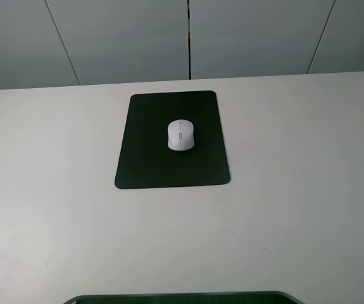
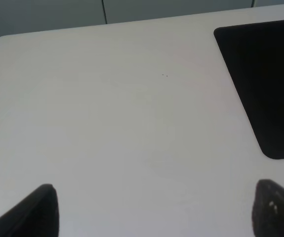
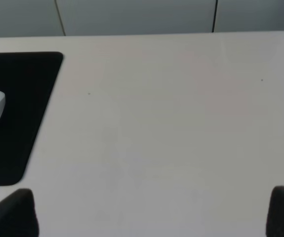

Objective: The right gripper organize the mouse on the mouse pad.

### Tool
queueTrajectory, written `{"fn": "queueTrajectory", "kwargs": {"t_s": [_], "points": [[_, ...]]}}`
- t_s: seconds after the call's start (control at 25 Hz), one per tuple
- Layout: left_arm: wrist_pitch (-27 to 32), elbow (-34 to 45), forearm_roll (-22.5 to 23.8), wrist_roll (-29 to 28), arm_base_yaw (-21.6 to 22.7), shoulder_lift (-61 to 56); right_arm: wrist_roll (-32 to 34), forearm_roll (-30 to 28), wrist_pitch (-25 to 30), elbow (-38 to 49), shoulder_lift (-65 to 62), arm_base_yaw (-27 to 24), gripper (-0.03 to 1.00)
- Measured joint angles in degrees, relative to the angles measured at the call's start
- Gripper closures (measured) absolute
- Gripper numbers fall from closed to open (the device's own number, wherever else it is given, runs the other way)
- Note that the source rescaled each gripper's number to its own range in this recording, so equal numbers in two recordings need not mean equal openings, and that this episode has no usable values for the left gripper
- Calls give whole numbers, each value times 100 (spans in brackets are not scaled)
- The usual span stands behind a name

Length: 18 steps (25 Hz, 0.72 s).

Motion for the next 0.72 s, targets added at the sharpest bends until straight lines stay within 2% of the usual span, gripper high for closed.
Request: {"fn": "queueTrajectory", "kwargs": {"t_s": [0.72], "points": [[0, 0, 0, 0, 0, 0, 169, -147, 0, 0, 0, 0, -3]]}}
